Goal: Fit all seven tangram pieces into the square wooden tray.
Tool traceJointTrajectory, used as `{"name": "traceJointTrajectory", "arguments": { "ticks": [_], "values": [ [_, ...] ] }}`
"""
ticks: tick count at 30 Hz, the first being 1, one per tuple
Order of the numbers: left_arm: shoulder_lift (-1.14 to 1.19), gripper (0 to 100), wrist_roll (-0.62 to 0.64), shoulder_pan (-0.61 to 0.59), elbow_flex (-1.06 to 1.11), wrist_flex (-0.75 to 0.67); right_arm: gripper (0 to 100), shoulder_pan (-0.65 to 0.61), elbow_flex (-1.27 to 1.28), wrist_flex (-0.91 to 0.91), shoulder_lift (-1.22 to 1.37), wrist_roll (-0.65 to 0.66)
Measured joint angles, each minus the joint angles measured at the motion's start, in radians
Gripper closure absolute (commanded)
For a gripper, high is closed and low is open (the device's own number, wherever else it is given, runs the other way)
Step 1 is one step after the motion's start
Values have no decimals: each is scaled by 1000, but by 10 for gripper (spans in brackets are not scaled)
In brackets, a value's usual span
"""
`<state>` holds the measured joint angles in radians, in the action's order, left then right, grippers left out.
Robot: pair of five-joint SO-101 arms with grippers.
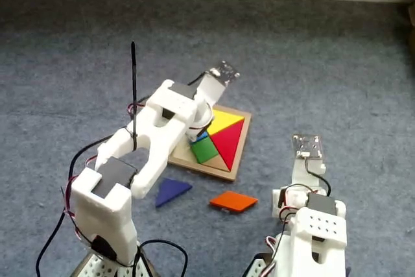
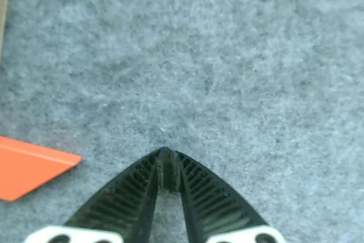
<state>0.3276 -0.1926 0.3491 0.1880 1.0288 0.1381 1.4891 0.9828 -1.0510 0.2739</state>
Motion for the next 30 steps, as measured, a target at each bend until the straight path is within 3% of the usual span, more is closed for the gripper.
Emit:
{"name": "traceJointTrajectory", "arguments": {
  "ticks": [8,14,20,30],
  "values": [
    [-23,994,-3,37,-41,133,994,0,0,0,0,0],
    [-241,979,-3,20,-41,278,994,0,0,0,0,0],
    [-425,779,-104,18,52,422,994,0,0,0,0,0],
    [-450,783,-140,-8,292,431,994,0,0,0,0,0]
  ]
}}
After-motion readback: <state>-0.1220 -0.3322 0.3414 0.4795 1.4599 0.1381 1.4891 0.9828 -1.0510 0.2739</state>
